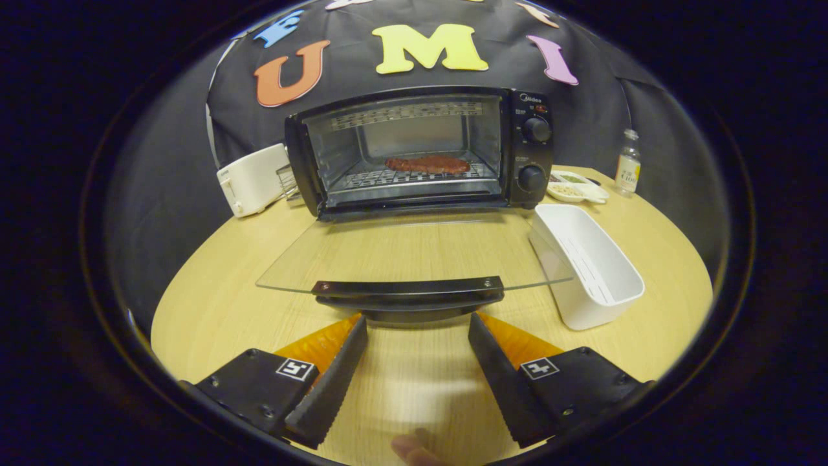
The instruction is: Open the toaster oven, put the food inside, and close the toaster oven door.
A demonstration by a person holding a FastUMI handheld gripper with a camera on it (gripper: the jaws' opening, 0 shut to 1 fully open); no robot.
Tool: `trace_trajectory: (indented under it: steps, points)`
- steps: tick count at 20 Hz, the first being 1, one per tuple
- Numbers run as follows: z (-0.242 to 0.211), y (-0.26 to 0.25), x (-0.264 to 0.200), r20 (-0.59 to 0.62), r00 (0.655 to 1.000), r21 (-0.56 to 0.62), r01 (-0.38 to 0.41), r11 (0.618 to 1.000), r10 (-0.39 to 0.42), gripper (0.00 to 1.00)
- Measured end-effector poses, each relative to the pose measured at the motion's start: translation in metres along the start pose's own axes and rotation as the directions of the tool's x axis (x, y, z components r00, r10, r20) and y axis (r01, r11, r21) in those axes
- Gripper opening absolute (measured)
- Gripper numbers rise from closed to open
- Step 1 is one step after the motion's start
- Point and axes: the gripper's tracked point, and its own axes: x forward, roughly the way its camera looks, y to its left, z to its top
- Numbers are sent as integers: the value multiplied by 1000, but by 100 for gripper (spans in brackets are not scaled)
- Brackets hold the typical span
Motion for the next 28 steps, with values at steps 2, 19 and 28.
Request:
trace_trajectory:
  steps: [2,19,28]
  points:
    - [3,2,-2,3,1000,-8,2,1000,-2,100]
    - [94,15,-31,204,979,8,-14,1000,12,100]
    - [150,23,-29,260,965,4,16,1000,-17,100]
